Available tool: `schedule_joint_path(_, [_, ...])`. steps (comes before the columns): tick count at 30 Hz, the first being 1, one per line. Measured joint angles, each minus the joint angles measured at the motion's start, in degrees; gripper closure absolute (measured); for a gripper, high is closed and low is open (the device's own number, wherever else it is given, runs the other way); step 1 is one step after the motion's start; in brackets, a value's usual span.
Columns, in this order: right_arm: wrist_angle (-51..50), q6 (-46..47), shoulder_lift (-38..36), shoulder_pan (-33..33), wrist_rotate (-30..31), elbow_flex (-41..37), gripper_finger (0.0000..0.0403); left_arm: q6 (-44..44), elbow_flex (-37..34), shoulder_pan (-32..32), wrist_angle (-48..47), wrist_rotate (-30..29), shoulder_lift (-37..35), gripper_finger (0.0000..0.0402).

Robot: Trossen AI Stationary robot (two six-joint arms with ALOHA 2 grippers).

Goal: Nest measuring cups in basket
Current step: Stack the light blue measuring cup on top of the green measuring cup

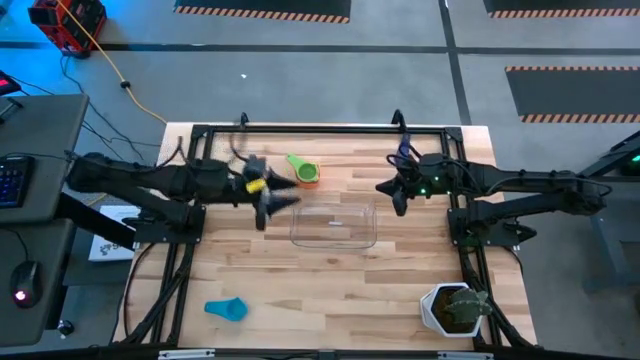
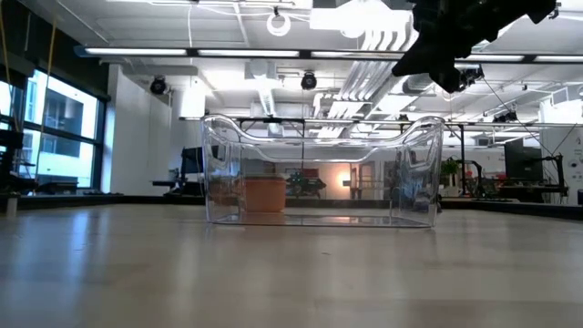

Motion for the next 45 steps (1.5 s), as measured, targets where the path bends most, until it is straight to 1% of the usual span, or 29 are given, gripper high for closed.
schedule_joint_path(2, [0.0,-1.8,0.0,0.0,0.0,0.0,0.0403,0.6,6.9,-3.2,-8.2,0.0,4.5,0.0182])
schedule_joint_path(3, [0.0,-2.5,0.0,0.0,0.0,0.0,0.0403,0.7,10.5,-4.9,-14.0,0.3,6.5,0.0176])
schedule_joint_path(5, [-0.1,-3.3,0.0,0.0,0.0,0.0,0.0403,0.7,17.6,-8.2,-26.6,2.0,10.5,0.0171])
schedule_joint_path(7, [-0.5,-4.2,0.0,0.0,0.0,0.0,0.0403,0.7,23.3,-11.8,-37.1,4.4,14.3,0.0171])
schedule_joint_path(9, [-0.9,-4.8,0.0,0.0,0.0,0.0,0.0403,-0.1,26.7,-15.6,-45.6,7.0,17.4,0.0172])
schedule_joint_path(12, [-1.5,-5.0,0.0,0.0,0.0,0.0,0.0403,-4.6,27.4,-21.6,-51.5,11.0,20.4,0.0173])
schedule_joint_path(15, [-2.0,-4.5,0.1,0.0,1.1,0.0,0.0403,-8.6,25.6,-28.2,-51.7,12.7,23.3,0.0174])
schedule_joint_path(18, [-1.9,-4.4,0.1,0.0,2.5,0.0,0.0403,-8.5,22.7,-34.2,-51.4,9.9,26.6,0.0174])
schedule_joint_path(21, [-1.9,-4.3,0.1,0.0,3.4,0.0,0.0403,-8.4,19.7,-38.3,-51.3,5.8,30.1,0.0174])
schedule_joint_path(25, [-2.0,-4.3,0.2,0.0,4.1,0.0,0.0403,-8.0,16.2,-41.6,-50.9,5.5,34.4,0.0174])
schedule_joint_path(30, [-1.9,-4.3,0.4,0.0,5.3,0.1,0.0403,-6.5,11.0,-43.2,-49.9,7.4,36.0,0.0174])
schedule_joint_path(36, [-2.0,-4.3,0.4,-0.1,5.6,0.1,0.0403,-6.3,4.6,-43.3,-41.7,7.7,32.6,0.0174])
schedule_joint_path(40, [-1.9,-4.3,0.4,0.0,6.8,0.1,0.0403,-4.1,0.8,-43.3,-39.3,7.7,32.7,0.0174])
schedule_joint_path(45, [-1.9,-3.0,0.4,0.0,9.3,0.1,0.0403,-2.3,-2.6,-42.0,-33.7,7.7,32.7,0.0174])
